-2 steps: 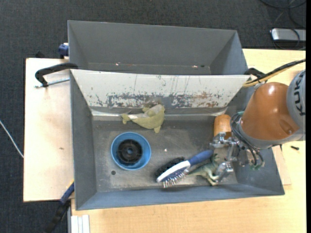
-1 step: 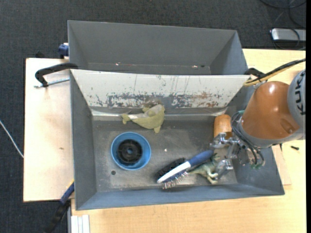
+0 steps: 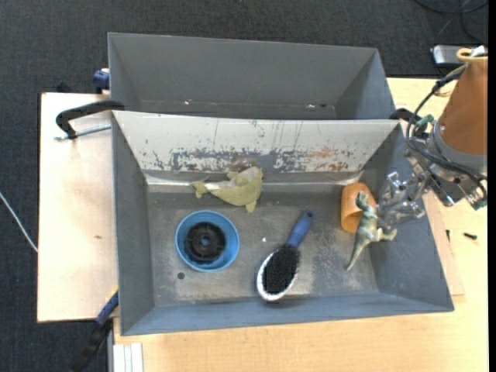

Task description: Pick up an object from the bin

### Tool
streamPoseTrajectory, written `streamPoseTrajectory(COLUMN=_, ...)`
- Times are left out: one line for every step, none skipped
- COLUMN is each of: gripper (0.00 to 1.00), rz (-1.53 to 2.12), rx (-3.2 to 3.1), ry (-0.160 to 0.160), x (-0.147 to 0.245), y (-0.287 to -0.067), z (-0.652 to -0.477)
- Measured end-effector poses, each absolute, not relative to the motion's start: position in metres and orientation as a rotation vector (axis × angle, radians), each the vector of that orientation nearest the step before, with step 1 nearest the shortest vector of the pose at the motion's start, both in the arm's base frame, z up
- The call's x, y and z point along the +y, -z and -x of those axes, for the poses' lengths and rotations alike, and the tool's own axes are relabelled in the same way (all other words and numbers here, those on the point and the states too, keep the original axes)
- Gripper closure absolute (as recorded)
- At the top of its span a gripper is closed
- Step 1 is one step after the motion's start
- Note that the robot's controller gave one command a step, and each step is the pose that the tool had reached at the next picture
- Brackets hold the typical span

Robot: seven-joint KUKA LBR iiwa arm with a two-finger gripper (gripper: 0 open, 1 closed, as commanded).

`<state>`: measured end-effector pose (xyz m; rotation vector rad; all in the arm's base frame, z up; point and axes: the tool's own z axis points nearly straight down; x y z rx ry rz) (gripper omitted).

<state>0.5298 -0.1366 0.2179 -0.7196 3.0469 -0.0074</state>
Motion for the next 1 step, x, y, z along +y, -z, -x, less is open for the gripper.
streamPoseTrajectory(gripper=1.0, rz=1.549, rx=2.726, ry=0.003, x=-0.1176, y=-0.217, z=-0.5476)
